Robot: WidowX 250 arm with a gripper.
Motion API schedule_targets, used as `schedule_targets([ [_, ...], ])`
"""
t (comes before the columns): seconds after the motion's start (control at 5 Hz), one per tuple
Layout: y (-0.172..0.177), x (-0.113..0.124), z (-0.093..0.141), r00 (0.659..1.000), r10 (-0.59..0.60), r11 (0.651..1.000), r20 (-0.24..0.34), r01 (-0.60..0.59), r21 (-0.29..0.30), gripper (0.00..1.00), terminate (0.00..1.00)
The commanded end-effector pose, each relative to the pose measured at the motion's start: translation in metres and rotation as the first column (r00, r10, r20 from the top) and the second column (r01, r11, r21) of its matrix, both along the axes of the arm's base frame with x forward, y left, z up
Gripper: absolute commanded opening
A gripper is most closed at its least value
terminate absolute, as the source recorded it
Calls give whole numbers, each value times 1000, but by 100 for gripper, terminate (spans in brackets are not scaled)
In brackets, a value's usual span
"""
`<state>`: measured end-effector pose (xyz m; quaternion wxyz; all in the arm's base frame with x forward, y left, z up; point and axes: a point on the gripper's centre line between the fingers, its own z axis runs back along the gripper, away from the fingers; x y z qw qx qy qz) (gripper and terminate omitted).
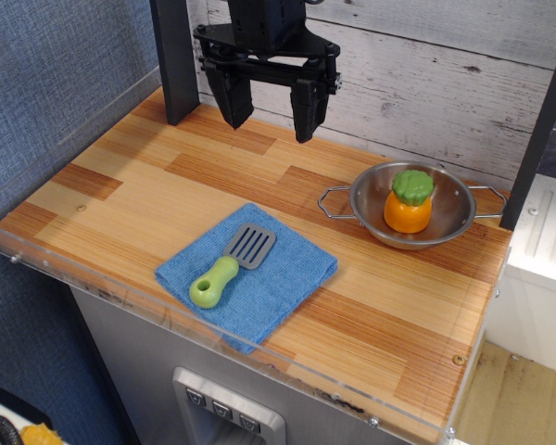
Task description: Place the green utensil to the right of the blue cloth.
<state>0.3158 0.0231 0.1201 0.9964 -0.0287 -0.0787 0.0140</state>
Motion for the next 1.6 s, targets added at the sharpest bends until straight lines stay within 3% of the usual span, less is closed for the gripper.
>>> schedule_targets([
  [0.0, 0, 0, 0, 1000, 0, 1000, 0, 0, 0, 100, 0],
  [0.2, 8, -15, -6, 1000, -5, 1000, -2, 5, -1, 100, 0],
  [0.4, 20, -46, -11, 992, -77, 997, 102, 74, 37, 100, 0],
  [0.6, 26, -63, -23, 980, -94, 994, 175, 84, 63, 100, 0],
  [0.8, 30, -63, -36, 979, -80, 995, 186, 67, 74, 100, 0],
  [1.4, 26, -59, -74, 993, -104, 993, 59, 100, 67, 100, 0],
])
